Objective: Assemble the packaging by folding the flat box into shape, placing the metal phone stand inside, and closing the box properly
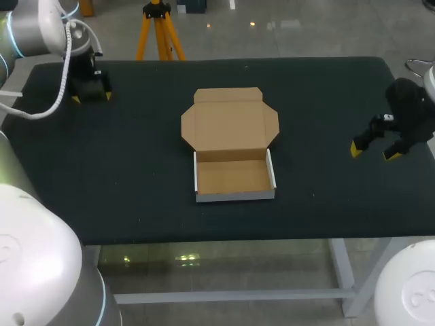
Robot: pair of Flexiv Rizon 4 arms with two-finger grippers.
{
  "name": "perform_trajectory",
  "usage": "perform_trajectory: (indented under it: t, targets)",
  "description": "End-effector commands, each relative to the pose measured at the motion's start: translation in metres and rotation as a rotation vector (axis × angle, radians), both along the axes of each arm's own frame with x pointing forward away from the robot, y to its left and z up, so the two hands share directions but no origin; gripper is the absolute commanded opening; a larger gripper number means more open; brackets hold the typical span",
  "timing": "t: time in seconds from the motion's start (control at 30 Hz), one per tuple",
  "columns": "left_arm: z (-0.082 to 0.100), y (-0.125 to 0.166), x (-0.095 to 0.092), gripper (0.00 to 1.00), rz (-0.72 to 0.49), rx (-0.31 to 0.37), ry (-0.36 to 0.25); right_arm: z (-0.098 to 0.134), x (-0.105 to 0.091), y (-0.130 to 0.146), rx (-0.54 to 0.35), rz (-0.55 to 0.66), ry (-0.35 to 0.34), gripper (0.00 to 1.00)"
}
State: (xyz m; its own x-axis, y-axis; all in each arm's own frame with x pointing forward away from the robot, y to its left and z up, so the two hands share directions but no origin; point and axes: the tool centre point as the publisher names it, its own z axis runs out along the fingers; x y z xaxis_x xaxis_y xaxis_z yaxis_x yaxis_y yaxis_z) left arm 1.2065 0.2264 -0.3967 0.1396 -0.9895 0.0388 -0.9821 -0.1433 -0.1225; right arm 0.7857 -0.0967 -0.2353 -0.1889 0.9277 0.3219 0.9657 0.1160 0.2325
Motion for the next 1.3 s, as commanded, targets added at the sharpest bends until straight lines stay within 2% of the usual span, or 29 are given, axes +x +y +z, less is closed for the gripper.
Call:
perform_trajectory:
  t: [0.03,1.3]
  targets:
    - [-0.003,0.001,0.01,1.0,0.002,-0.001,0.02,0.002,-0.001,-0.001,-0.001,0.001,0.003,1.0]
    - [-0.003,0.01,0.035,1.0,0.032,0.002,0.013,0.002,-0.001,-0.001,-0.001,0.001,0.003,1.0]
